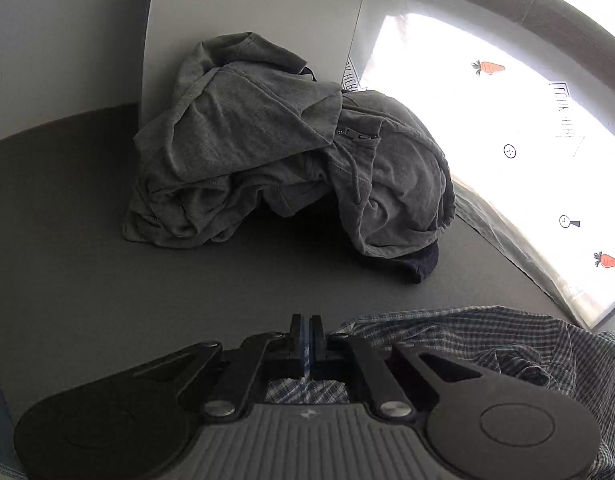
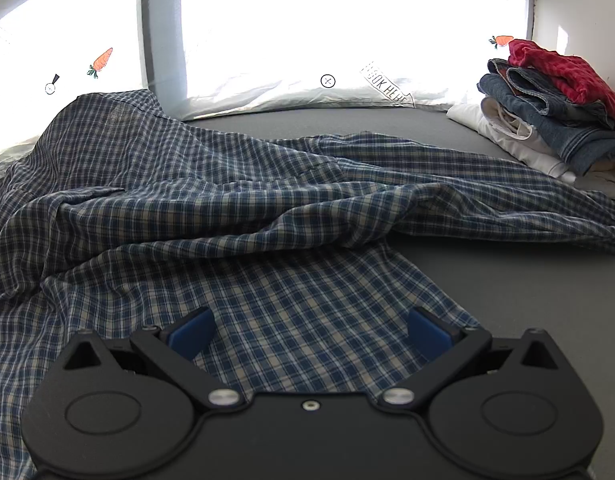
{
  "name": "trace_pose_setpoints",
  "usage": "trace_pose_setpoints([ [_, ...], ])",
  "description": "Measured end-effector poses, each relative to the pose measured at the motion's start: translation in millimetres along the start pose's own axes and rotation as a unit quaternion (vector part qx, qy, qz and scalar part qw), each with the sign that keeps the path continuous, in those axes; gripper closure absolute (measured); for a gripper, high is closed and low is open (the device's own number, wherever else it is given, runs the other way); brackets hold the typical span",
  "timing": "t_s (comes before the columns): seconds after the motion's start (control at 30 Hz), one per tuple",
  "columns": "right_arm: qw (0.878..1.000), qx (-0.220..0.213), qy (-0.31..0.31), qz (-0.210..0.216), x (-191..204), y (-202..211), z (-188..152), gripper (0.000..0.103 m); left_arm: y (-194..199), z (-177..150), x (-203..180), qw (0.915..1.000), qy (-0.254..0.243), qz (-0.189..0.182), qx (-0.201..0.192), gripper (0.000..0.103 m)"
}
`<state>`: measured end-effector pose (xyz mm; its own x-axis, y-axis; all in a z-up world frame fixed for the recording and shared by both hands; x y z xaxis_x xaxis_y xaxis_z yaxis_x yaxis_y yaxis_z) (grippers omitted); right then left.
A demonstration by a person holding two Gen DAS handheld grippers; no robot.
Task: Fold clothes
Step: 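Grasp the other sleeve cuff with the left tool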
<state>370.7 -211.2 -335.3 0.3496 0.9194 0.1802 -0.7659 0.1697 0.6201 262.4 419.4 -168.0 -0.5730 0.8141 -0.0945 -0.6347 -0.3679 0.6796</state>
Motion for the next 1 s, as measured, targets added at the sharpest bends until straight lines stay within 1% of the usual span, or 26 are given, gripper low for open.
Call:
trace_pose_setpoints([
  [0.03, 1.000, 0.000, 0.000, 0.000, 0, 0, 0, 0.000, -1, -6, 3, 0.9999, 0.009, -0.002, 0.005, 0.069],
  [0.07, 1.000, 0.000, 0.000, 0.000, 0, 0, 0, 0.000, -2, -12, 6, 0.9997, 0.020, -0.007, 0.010, 0.062],
  [0.1, 1.000, 0.000, 0.000, 0.000, 0, 0, 0, 0.000, -2, -18, 8, 0.9994, 0.030, -0.011, 0.016, 0.050],
  [0.13, 1.000, 0.000, 0.000, 0.000, 0, 0, 0, 0.000, -5, -26, 9, 0.9990, 0.036, -0.012, 0.025, 0.042],
  [0.2, 1.000, 0.000, 0.000, 0.000, 0, 0, 0, 0.000, -12, -42, 9, 0.9982, 0.036, -0.008, 0.047, 0.035],
  [0.27, 1.000, 0.000, 0.000, 0.000, 0, 0, 0, 0.000, -22, -56, 8, 0.9968, 0.038, -0.001, 0.070, 0.035],
  [0.33, 1.000, 0.000, 0.000, 0.001, 0, 0, 0, 0.000, -33, -66, 5, 0.9946, 0.052, -0.006, 0.090, 0.035],
  [0.37, 1.000, 0.000, 0.000, 0.001, 0, 0, 0, 0.000, -38, -69, 3, 0.9936, 0.060, -0.012, 0.095, 0.035],
  [0.43, 1.000, 0.000, -0.001, 0.001, 0, -1, 0, 0.000, -44, -69, -1, 0.9926, 0.076, -0.024, 0.092, 0.035],
  [0.5, 1.000, 0.000, -0.001, 0.001, 0, -1, 0, 0.000, -48, -67, -5, 0.9940, 0.063, -0.014, 0.088, 0.036],
  [0.6, 1.000, 0.000, -0.001, 0.001, 0, -1, 0, 0.000, -53, -64, -6, 0.9949, 0.056, -0.007, 0.084, 0.039],
  [0.63, 1.000, 0.000, -0.001, 0.001, 0, -1, 0, 0.000, -54, -63, -6, 0.9953, 0.051, 0.000, 0.082, 0.051],
  [0.67, 1.000, 0.000, -0.001, 0.001, 0, -1, 0, 0.000, -55, -62, -5, 0.9957, 0.043, 0.012, 0.081, 0.060],
  [0.7, 1.000, 0.000, -0.001, 0.001, 0, -1, 0, 0.000, -56, -62, -4, 0.9959, 0.034, 0.022, 0.080, 0.074],
  [0.73, 1.000, 0.000, -0.001, 0.001, 0, -1, 0, 0.000, -55, -62, -2, 0.9962, 0.029, 0.022, 0.079, 0.080],
  [0.77, 1.000, 0.001, -0.001, 0.001, 0, -1, 0, 0.000, -54, -62, -1, 0.9964, 0.034, 0.013, 0.077, 0.083],
  [0.8, 1.000, 0.001, -0.001, 0.001, 0, -1, 0, 0.000, -52, -62, 0, 0.9962, 0.043, 0.003, 0.076, 0.089],
  [0.87, 1.000, 0.001, -0.001, 0.001, 0, -1, 0, 0.000, -44, -60, 1, 0.9964, 0.049, -0.004, 0.069, 0.090],
  [0.97, 1.000, 0.001, -0.001, 0.002, 0, -1, 0, 0.000, -26, -54, 4, 0.9982, 0.034, 0.015, 0.047, 0.090],
  [1.0, 1.000, 0.001, -0.001, 0.001, 0, -1, 0, 0.000, -19, -51, 9, 0.9983, 0.035, 0.024, 0.040, 0.090],
])
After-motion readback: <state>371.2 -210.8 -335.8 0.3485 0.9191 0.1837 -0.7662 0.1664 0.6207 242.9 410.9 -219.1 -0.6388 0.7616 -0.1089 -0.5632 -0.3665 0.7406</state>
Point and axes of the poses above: each gripper's, at about its wrist camera, not at the fingertips, and y roughly against the way its jaws point, x to its left, z to its top, the point moved 9 cm from there along -y, roughly the way its jaws point, and after that the axes turned 14 degrees about -y, right-handed, at the moved point
